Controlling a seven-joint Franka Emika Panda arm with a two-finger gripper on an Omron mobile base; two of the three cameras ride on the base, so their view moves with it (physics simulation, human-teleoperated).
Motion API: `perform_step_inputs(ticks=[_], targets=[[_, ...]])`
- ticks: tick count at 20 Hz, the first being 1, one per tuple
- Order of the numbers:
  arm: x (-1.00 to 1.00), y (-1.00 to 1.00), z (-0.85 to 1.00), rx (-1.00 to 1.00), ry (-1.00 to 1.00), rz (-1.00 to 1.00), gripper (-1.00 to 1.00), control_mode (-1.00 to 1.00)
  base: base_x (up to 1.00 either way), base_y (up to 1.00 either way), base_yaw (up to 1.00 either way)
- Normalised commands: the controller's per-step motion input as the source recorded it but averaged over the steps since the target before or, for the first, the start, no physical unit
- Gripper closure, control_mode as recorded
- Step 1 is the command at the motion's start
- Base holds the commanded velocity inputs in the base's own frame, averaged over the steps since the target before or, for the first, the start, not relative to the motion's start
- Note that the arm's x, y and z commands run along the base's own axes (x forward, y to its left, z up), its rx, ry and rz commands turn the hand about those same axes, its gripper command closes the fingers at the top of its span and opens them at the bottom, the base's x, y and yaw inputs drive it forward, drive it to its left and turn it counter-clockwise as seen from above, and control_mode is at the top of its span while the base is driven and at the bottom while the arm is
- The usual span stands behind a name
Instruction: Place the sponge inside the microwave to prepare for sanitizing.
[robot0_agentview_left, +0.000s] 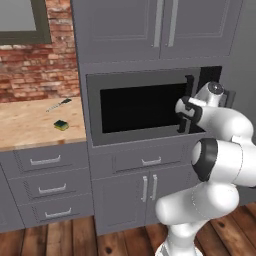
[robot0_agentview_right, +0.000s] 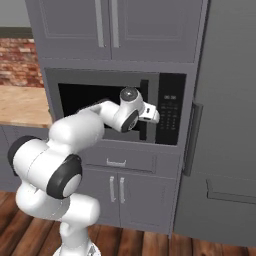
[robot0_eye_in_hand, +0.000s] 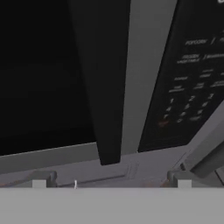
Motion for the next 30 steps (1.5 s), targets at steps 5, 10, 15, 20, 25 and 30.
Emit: perform_step_inputs(ticks=[5,10,15,20,25,30], targets=[[0.13,0.0,-0.04,0.0,-0.05,0.0,-1.0,-1.0,0.0,0.0,0.0],[0.26,-0.04,0.0,0.0,0.0,0.0,-1.0,-1.0,0.0,0.0,0.0],[0.34,-0.01,-0.04,0.0,0.0,0.0,-1.0,-1.0,0.0,0.0,0.0],[0.36,-0.05,-0.07,0.0,-0.01,0.0,-1.0,-1.0,0.0,0.0,0.0],[0.35,-0.25,-0.06,0.0,-0.02,0.01,-1.0,-1.0,0.0,0.0,0.0],[0.26,-0.26,-0.06,0.0,-0.02,0.02,-1.0,-1.0,0.0,0.0,0.0]])
